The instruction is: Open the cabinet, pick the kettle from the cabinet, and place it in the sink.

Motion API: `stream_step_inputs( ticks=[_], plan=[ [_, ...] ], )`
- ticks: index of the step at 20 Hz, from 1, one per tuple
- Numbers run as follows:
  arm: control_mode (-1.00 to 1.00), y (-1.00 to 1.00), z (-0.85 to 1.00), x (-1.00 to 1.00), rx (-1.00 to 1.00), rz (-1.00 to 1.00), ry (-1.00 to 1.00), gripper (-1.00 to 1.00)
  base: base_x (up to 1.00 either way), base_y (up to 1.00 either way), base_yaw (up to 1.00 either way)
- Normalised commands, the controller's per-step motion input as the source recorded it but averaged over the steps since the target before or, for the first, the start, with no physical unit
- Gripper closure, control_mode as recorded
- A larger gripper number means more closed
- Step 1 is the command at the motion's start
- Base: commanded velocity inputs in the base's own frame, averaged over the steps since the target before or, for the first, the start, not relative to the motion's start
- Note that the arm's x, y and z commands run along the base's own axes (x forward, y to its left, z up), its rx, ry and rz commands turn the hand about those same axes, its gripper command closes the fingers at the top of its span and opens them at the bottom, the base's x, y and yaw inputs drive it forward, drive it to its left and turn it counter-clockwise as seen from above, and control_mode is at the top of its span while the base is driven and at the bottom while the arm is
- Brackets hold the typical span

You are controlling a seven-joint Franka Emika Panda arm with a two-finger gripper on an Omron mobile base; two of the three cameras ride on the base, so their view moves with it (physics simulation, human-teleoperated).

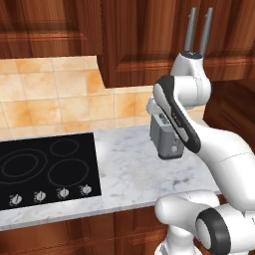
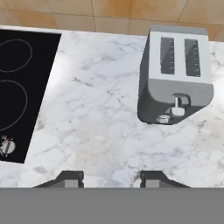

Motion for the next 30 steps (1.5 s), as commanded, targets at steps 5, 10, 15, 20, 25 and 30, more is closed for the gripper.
stream_step_inputs(
  ticks=[5,10,15,20,25,30],
  plan=[
    [-1.00,0.00,0.00,-0.10,0.00,0.01,-0.01,-1.00,0.00,0.00,0.00],
    [-1.00,-0.02,0.03,-0.24,0.00,0.01,-0.17,-1.00,0.00,0.00,0.00],
    [-1.00,-0.15,0.11,-0.21,0.00,0.00,-0.17,-1.00,0.00,0.00,0.00],
    [-1.00,-0.19,0.18,-0.15,0.00,-0.02,-0.11,-1.00,0.00,0.00,0.00],
    [-1.00,-0.18,0.24,-0.09,0.00,-0.09,-0.08,-1.00,0.00,0.00,0.00],
    [-1.00,-0.25,0.30,-0.05,0.00,-0.10,-0.05,-1.00,0.00,0.00,0.00]
  ],
)
